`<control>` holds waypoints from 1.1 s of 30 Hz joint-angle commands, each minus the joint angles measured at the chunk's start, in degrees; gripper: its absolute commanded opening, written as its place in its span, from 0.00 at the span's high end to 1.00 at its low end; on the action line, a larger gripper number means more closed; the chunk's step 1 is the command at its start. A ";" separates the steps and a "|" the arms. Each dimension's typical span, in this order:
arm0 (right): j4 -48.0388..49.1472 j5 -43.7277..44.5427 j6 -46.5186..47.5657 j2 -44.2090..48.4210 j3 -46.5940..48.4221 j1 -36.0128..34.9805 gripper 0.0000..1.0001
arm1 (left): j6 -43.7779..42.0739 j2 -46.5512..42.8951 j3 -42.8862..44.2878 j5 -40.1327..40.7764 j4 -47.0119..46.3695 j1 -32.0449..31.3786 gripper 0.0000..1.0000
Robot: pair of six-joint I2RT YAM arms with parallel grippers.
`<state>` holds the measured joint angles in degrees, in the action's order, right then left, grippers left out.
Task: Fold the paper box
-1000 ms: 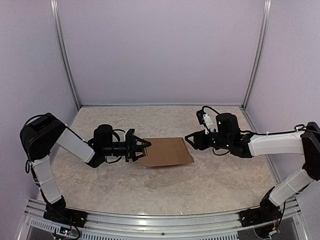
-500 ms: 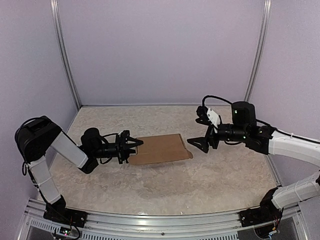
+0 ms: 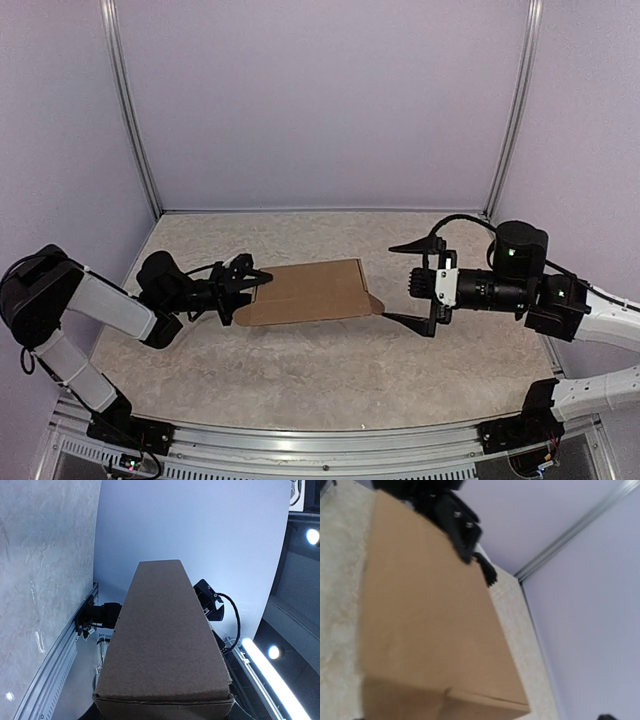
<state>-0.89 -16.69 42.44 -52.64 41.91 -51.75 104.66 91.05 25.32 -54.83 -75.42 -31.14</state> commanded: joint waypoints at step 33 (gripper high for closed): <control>13.16 41.65 42.68 -6.03 0.30 -35.70 0.00 | -22.96 -31.97 1.46 -10.26 41.39 -4.99 1.00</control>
<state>15.90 24.27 82.98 -58.35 39.75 -86.08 90.87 61.54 25.08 -64.12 -46.98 -35.92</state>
